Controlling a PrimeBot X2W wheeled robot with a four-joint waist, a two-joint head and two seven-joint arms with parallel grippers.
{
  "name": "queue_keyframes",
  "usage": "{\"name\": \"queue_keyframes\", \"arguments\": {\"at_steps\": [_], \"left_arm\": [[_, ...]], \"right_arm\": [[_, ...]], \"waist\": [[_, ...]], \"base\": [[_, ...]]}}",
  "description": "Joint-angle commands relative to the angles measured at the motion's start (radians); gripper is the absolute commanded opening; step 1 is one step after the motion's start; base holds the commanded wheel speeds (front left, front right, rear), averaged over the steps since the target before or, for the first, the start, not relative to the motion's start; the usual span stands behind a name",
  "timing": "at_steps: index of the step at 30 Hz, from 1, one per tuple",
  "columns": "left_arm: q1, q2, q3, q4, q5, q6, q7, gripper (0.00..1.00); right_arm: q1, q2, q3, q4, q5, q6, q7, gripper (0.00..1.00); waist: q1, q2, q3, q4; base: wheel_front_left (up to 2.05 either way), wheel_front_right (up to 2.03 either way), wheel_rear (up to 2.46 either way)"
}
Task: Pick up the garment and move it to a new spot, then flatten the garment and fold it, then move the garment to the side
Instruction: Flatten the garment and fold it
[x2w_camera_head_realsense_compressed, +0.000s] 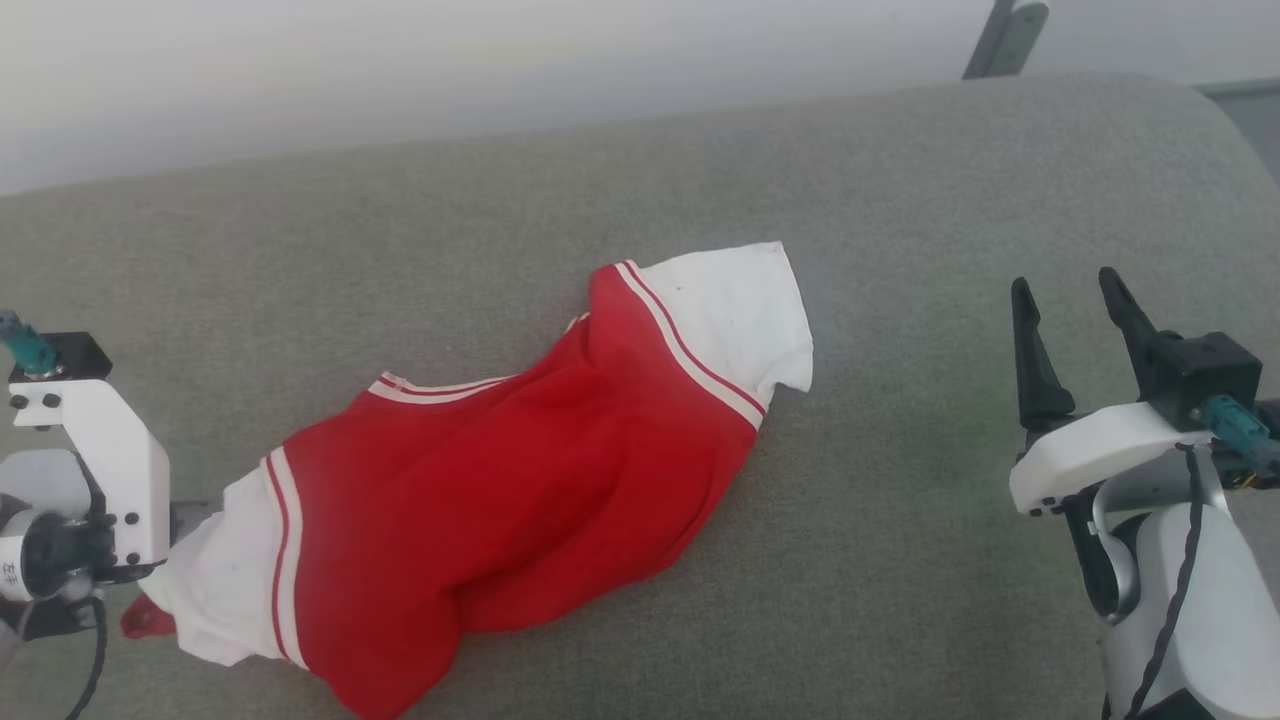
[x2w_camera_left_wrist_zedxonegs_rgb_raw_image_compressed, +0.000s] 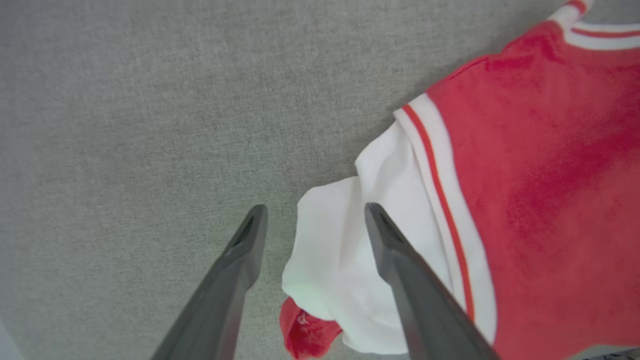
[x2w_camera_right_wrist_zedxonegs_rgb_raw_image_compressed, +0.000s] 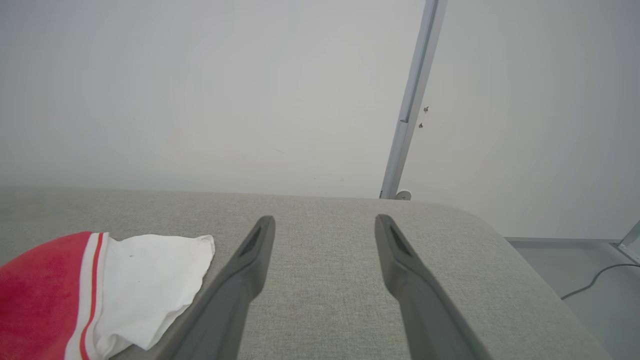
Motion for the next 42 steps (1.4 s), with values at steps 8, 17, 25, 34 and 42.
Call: {"name": "queue_keyframes", "arguments": {"at_steps": [8, 17, 25, 34, 42], "left_arm": [[-0.044, -0.032, -0.016, 0.097, 0.007, -0.011, 0.03, 0.98], [-0.065, -0.074, -0.009, 0.177, -0.02, -0.055, 0.015, 0.0], [-0.113, -0.052, 0.009, 0.196, 0.003, -0.093, -0.036, 0.0], [-0.184, -0.007, 0.024, 0.244, 0.087, -0.095, -0.166, 0.0], [-0.211, -0.021, 0.016, 0.367, 0.127, -0.084, -0.245, 0.0]], "right_arm": [[-0.02, -0.005, -0.007, -0.016, -0.002, -0.002, 0.004, 1.0], [-0.026, -0.004, -0.013, -0.023, -0.011, -0.002, 0.008, 1.0], [-0.019, -0.002, -0.023, -0.028, -0.013, -0.002, 0.01, 1.0], [-0.025, -0.001, -0.017, -0.038, -0.013, -0.002, 0.012, 1.0], [-0.039, -0.002, -0.011, -0.05, -0.013, -0.002, 0.014, 1.0]], "waist": [[0.0, -0.0001, 0.04, -0.017], [0.0, -0.0001, 0.054, -0.012], [0.0, -0.0001, 0.054, -0.001], [0.0, -0.0001, 0.077, -0.001], [0.0, -0.0001, 0.119, -0.018]], "base": [[0.0, 0.0, 0.0], [0.0, 0.0, 0.0], [0.0, 0.0, 0.0], [0.0, 0.0, 0.0], [0.0, 0.0, 0.0]]}}
